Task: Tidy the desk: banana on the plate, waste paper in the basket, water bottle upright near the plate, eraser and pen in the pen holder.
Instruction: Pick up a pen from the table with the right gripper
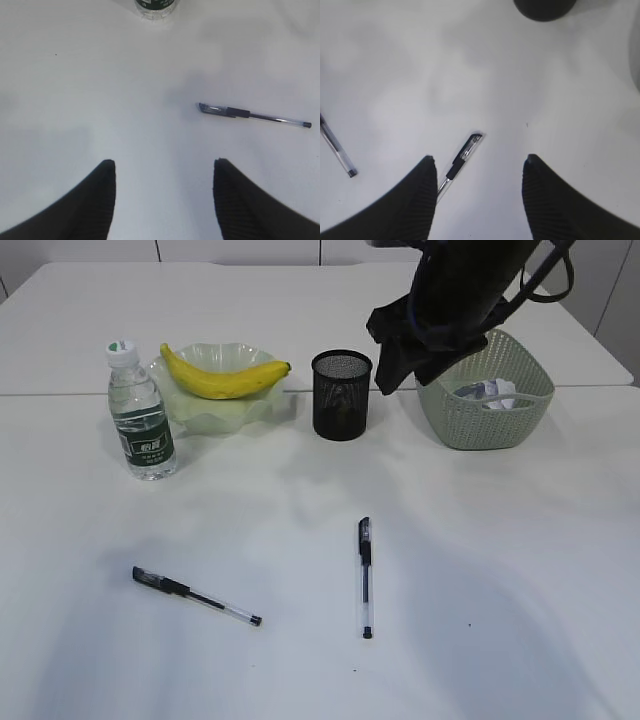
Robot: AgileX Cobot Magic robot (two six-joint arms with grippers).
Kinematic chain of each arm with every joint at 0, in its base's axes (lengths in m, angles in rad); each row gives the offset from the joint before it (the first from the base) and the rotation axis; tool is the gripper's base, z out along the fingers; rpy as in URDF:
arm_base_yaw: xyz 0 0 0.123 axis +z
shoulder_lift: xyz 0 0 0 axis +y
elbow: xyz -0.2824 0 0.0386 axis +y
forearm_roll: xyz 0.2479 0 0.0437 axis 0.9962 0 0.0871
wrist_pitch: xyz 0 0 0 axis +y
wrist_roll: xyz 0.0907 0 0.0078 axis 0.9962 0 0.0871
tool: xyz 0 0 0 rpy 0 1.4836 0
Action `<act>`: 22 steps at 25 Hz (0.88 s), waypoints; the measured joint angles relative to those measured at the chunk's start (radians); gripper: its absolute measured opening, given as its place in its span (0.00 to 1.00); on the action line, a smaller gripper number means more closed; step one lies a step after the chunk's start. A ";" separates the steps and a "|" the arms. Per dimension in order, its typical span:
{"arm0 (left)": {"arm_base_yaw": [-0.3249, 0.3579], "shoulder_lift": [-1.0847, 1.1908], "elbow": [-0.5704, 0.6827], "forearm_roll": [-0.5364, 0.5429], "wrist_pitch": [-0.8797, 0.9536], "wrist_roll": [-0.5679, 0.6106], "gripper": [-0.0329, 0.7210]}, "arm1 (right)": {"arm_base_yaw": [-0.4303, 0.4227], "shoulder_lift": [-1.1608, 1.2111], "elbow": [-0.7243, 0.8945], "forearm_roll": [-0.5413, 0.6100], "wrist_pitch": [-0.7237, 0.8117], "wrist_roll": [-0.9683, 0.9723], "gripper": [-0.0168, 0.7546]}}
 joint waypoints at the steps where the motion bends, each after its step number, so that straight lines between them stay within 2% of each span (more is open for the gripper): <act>1: 0.000 0.000 0.000 0.000 0.003 0.000 0.62 | 0.000 0.000 0.000 -0.002 0.014 0.012 0.55; 6: 0.000 0.000 0.000 -0.011 0.006 0.000 0.62 | 0.004 0.000 0.000 -0.022 0.031 0.069 0.55; 10: 0.000 0.000 0.000 -0.017 0.006 0.000 0.62 | 0.029 -0.002 0.061 -0.069 0.031 0.125 0.55; 16: 0.000 0.000 0.000 -0.018 0.006 0.000 0.62 | 0.069 -0.002 0.194 -0.088 -0.058 0.235 0.55; 22: 0.000 0.000 0.000 -0.018 0.006 0.000 0.62 | 0.087 -0.002 0.249 -0.094 -0.133 0.302 0.55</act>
